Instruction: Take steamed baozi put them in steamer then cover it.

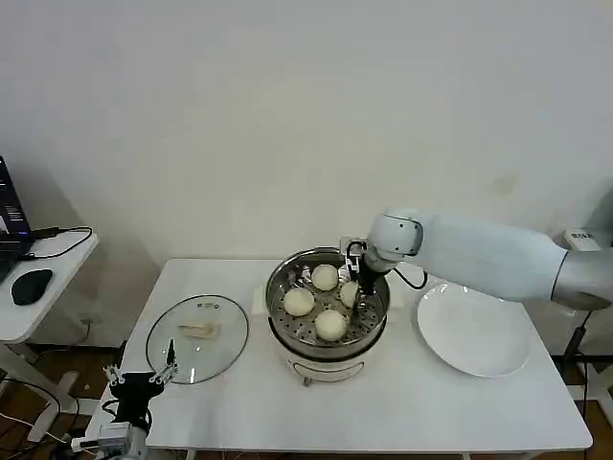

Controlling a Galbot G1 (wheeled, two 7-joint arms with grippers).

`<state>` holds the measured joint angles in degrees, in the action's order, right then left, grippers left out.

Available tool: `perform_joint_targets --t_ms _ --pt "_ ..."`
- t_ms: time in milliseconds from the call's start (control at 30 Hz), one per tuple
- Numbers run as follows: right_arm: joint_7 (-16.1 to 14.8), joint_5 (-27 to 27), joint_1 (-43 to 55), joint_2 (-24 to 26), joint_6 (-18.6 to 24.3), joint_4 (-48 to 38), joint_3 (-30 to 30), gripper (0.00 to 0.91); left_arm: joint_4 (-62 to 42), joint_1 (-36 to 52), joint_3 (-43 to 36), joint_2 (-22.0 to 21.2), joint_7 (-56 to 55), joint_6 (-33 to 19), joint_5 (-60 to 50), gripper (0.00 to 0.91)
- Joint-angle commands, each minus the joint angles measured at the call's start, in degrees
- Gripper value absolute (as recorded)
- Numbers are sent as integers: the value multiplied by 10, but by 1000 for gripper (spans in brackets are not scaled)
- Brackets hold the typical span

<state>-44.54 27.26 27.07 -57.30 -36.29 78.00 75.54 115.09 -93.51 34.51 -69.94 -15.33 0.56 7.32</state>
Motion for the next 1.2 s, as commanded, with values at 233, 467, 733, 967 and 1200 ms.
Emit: perform_joint_targets --t_ms 233,467,733,967,1200 --pt "10 6 22 12 -4 24 -1 907 -1 1 -2 -1 0 2 0 907" --pt "32 38 62 59 -11 82 -27 907 -2 3 -2 0 0 5 4 907" --pt "125 94 59 170 -22 209 -102 907 -1 5 -5 3 0 6 7 907" --pt "317 104 -68 292 25 300 -227 907 -1 5 -8 10 9 6 13 907" --pt "442 44 -518 356 129 382 -684 907 3 3 -10 8 16 -4 22 907"
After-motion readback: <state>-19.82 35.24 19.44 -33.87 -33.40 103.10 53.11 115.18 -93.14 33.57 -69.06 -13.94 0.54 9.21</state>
